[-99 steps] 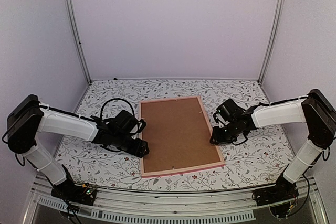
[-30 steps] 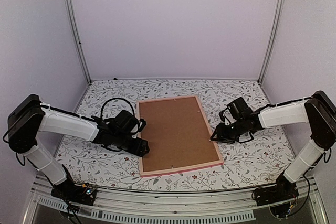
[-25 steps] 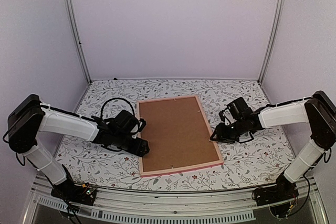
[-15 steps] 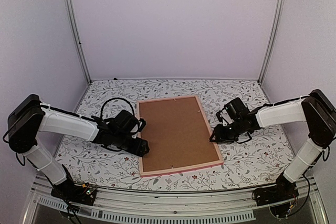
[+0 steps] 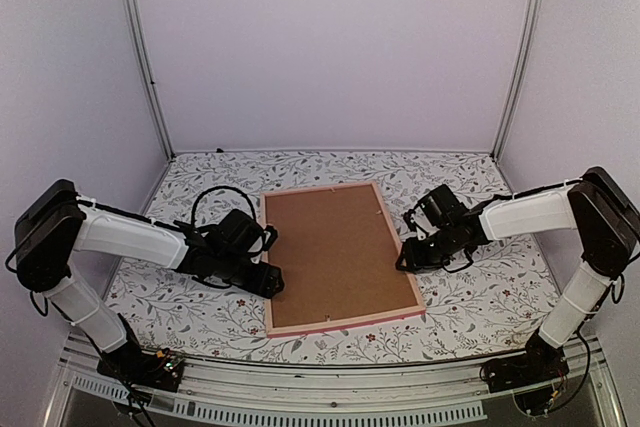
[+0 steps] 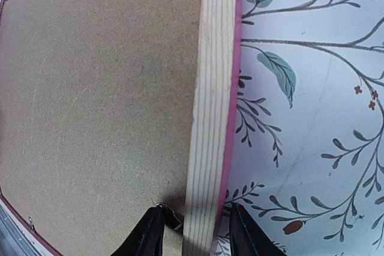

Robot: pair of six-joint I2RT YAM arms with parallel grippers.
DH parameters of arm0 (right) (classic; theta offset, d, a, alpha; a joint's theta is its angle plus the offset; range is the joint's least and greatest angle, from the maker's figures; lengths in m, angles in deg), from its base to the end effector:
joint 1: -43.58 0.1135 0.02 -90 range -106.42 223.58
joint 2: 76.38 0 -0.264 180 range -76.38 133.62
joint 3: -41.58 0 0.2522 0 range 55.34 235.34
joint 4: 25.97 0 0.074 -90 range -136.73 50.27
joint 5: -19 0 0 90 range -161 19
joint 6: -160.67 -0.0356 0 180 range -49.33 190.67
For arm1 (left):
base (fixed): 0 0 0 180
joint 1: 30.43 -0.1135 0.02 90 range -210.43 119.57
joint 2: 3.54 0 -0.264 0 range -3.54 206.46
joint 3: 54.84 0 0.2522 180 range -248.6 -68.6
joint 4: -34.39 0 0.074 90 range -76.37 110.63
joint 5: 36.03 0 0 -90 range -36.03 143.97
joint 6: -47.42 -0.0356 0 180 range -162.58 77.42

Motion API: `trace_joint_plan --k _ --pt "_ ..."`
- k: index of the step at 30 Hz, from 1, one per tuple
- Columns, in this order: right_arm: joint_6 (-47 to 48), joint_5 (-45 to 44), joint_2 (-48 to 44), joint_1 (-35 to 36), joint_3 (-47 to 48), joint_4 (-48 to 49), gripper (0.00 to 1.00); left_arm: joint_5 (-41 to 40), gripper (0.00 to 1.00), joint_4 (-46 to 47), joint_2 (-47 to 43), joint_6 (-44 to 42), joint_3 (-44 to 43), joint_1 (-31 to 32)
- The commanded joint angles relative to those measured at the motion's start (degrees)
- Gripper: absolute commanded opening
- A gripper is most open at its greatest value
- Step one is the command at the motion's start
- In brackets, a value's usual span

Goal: Put the photo into the frame
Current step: Press the fastener onto the backboard.

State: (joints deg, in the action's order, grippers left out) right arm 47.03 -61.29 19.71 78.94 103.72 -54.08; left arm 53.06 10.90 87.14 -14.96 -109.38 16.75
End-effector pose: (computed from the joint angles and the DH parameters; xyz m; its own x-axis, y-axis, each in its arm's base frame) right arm 0.2480 0.1833 0.1388 -0.9146 -0.1644 -0.3695 -0.2927 0.8995 0.3244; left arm 0.1922 -0.2066 0.1342 -0.8571 0.2429 -0.4543 0.3731 0.9008 -0.2222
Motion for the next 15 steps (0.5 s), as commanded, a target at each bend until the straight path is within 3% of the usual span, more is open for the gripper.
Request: trace_joint_plan --k 1,7,15 --pt "3.1 -1.1 0.7 0.4 0.5 -1.3 0.39 -0.3 0.75 -0.7 0.6 0.0 0.9 -0.7" --pt "6.4 -0.1 1.2 0.5 0.0 -0.5 0.39 -0.5 0.75 -0.7 0.5 0.1 1.1 -0.6" --pt "9.5 1.3 1.2 0.4 -0.9 1.1 0.29 -0.6 0.75 -0.7 0.1 0.2 1.5 -0.7"
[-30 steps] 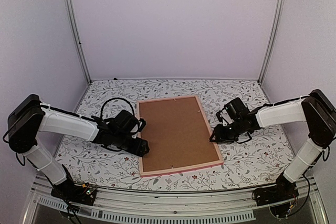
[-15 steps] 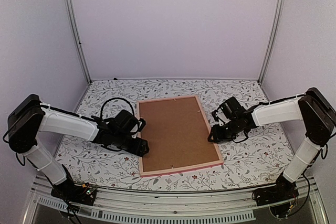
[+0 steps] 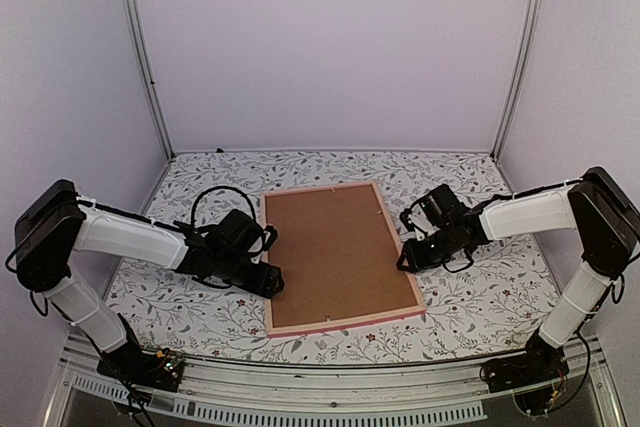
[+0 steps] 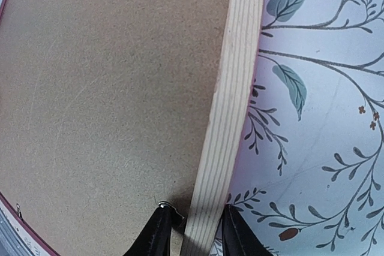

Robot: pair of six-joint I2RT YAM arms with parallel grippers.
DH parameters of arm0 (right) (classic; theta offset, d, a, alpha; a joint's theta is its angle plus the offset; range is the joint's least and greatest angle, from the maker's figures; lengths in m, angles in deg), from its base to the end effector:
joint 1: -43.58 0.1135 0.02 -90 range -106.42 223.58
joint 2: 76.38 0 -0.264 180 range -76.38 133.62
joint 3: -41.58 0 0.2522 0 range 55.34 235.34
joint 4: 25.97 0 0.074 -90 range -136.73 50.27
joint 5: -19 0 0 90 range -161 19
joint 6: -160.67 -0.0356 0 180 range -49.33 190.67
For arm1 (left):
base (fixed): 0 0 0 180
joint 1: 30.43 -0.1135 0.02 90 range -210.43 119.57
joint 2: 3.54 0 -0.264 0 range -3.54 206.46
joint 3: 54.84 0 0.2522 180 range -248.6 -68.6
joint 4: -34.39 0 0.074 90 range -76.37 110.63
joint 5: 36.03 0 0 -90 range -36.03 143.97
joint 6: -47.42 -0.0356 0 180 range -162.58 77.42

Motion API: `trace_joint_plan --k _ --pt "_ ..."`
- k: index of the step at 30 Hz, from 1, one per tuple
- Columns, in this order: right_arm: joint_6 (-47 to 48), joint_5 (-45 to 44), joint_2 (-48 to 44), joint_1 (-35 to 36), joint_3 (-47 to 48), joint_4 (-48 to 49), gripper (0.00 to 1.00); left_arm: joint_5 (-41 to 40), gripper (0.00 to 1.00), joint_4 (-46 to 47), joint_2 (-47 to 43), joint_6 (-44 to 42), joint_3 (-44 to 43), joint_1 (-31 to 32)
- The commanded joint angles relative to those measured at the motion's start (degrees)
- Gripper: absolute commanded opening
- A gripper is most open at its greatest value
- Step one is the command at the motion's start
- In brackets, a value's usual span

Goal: Put the photo into the frame
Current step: Press the fastener onto the backboard.

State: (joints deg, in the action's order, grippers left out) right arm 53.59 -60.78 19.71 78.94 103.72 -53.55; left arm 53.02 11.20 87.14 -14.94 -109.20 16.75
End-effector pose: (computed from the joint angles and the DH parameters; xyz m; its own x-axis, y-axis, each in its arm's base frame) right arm 0.2485 0.1841 0.1393 -0.8728 -0.2649 -0.4099 -0.3998 0.8698 0.2891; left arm 0.1921 -0.2064 0.1337 -0.8564 0.2418 -0.4561 0.3729 0.9007 -0.2227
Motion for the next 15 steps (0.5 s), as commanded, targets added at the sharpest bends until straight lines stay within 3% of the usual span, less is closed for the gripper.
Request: trace_joint_plan --k 1,8,15 --pt "3.4 1.0 1.3 0.5 -1.0 0.7 0.28 -0.5 0.75 -1.1 0.1 0.2 1.3 -0.7" --pt "4.7 3.7 2.0 0.4 -1.0 1.7 0.27 -0.4 0.75 -1.0 -0.2 0.3 1.5 -0.9" --pt "2.0 6.1 0.7 0.4 -1.3 2.2 0.43 0.1 0.76 -1.2 -2.4 0.2 1.5 -1.6"
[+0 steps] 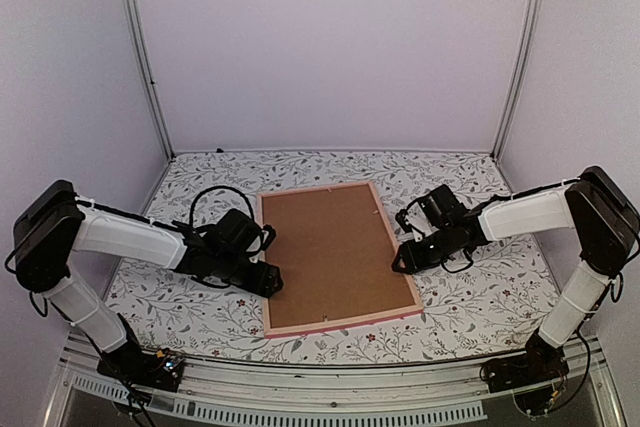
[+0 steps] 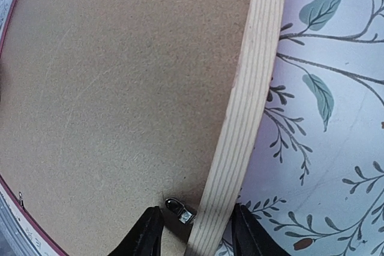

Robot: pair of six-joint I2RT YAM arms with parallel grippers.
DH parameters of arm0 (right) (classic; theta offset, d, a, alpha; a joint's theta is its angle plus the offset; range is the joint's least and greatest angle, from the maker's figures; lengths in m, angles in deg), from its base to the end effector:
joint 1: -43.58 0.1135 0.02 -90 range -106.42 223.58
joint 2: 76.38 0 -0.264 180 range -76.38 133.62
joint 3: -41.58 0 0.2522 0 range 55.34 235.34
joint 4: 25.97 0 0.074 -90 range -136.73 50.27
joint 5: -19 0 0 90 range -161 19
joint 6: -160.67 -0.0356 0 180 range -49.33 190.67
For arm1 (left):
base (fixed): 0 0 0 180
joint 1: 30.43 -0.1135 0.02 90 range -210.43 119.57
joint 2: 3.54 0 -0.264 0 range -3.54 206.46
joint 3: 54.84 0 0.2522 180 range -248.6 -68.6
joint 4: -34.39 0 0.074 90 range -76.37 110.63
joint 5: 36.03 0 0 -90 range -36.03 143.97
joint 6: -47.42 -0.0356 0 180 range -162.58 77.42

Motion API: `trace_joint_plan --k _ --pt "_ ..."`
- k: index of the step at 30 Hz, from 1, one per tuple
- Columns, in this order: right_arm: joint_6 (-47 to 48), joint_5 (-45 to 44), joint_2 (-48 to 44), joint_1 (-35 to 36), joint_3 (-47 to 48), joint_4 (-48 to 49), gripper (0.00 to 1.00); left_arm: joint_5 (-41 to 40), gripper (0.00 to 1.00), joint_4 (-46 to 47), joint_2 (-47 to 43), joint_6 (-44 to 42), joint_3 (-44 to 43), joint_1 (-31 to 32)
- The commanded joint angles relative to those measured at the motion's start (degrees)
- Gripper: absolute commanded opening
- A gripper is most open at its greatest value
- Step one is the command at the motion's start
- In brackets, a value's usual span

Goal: Put the photo into the frame
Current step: Press the fastener onto the backboard, then adjust the photo frame at the center of the board.

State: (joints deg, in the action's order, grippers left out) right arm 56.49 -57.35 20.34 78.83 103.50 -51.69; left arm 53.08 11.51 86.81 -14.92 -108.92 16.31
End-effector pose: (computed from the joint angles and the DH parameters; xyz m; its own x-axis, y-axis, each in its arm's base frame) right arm 0.2495 0.1866 0.1372 -0.8499 -0.3091 -0.4268 -0.4616 0.8275 0.3197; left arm 0.1931 -0.2044 0.1342 -0.8566 0.2330 -0.4604 0.3670 0.9023 -0.2262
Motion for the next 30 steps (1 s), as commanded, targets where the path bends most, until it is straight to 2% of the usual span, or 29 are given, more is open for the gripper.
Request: trace_joint_plan --k 1,5,12,19,30 --pt "-1.3 2.8 -0.3 0.4 -1.1 0.4 0.43 0.2 0.76 -1.5 -2.7 0.2 1.3 -1.3" --pt "-3.3 2.8 -1.1 0.1 -1.4 0.2 0.43 0.4 0.78 -1.8 -4.2 0.1 1.3 -1.8" --pt "-4.9 2.3 -2.1 -1.3 -1.9 -0.2 0.43 0.4 0.76 -2.8 -4.2 0.0 2.1 -2.3" --pt "-5.2 2.8 -1.3 -1.3 -2.0 0.4 0.43 2.3 0.63 -2.2 -5.4 0.8 3.9 -2.9" --pt "-5.2 2.9 -0.9 -1.3 -2.3 0.8 0.42 1.1 0.52 -3.3 -0.8 0.7 2.5 -2.7"
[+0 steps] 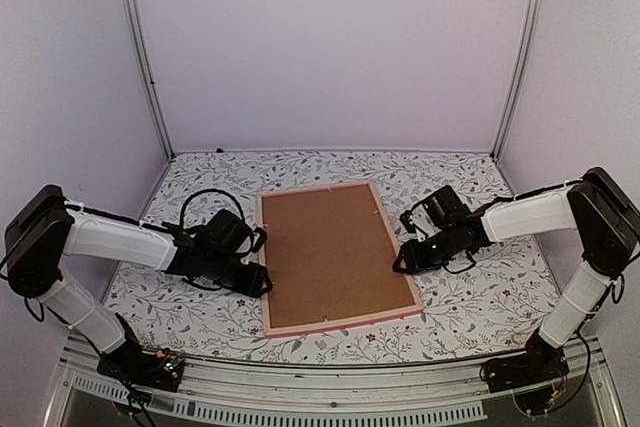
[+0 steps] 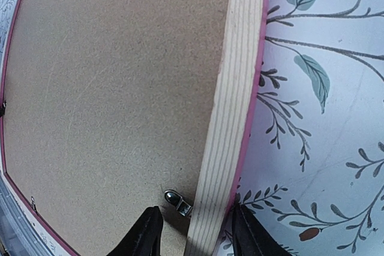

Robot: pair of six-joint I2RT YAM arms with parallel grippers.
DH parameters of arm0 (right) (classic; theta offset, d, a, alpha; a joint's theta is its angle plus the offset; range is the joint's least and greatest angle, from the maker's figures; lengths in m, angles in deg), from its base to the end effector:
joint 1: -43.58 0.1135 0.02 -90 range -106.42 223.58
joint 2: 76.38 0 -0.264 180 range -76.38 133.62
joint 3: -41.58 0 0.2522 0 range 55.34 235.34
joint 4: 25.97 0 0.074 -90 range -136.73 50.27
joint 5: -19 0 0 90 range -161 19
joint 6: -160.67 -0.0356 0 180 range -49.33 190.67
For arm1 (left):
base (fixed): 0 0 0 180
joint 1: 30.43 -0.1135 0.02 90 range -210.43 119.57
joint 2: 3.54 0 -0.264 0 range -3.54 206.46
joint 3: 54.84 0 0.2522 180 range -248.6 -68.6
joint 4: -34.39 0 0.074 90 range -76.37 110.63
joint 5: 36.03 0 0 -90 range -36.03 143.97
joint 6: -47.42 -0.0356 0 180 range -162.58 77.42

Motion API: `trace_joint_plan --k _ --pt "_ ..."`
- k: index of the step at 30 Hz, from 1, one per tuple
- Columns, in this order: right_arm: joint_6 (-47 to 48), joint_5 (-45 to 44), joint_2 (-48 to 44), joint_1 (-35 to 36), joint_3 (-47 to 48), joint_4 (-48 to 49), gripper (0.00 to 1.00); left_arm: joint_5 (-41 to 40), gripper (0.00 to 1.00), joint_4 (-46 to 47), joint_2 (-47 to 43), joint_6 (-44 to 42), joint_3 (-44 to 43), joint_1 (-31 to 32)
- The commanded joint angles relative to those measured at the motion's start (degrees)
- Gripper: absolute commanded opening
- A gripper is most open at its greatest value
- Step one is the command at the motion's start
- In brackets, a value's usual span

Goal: Put the photo into the frame
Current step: Adjust the photo frame at the center of the board.

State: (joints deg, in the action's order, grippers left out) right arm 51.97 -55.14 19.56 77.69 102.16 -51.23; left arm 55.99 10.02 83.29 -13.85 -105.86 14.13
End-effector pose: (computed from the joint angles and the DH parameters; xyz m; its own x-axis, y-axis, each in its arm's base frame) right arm 0.2480 0.1797 0.1358 -0.8919 -0.2316 -0.3884 -0.3848 0.8399 0.3829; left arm 0.1875 -0.1864 0.1345 -0.8851 0.1974 -0.4214 0.3287 0.9062 -0.2658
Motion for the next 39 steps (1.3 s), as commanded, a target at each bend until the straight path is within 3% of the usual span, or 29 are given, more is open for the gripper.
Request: trace_joint_plan --k 1,11,16,20,23,28,31,39 --pt "-0.6 0.7 0.0 -0.2 -0.9 0.4 0.42 -1.9 0.51 -2.4 3.1 -0.4 -0.8 -0.3" --pt "-0.5 0.8 1.1 -0.2 -0.6 0.6 0.42 -8.0 0.35 -6.8 3.6 0.3 -0.5 1.1" --pt "-0.3 0.9 1.6 -0.2 -0.3 0.6 0.42 -8.7 0.20 -5.6 4.0 -0.8 -0.6 1.3" --pt "-0.4 0.7 1.6 -0.2 -0.6 0.6 0.42 -6.7 0.16 -2.6 3.6 -0.8 0.0 1.2" --pt "-0.7 0.6 1.5 -0.2 -0.9 0.8 0.42 -4.7 0.22 -0.3 2.0 -0.3 0.4 1.1" --pt "-1.6 1.0 1.2 -0.2 -1.4 1.9 0.42 -2.5 0.52 1.4 -2.1 0.9 1.4 -0.6" --pt "-1.7 1.4 1.4 -0.2 -1.7 2.6 0.42 -2.5 0.63 1.3 -4.1 1.2 1.5 -1.7" --pt "-1.8 1.5 1.9 -0.2 -1.9 3.6 0.42 -1.1 0.68 0.8 -3.5 0.7 0.1 -3.3"
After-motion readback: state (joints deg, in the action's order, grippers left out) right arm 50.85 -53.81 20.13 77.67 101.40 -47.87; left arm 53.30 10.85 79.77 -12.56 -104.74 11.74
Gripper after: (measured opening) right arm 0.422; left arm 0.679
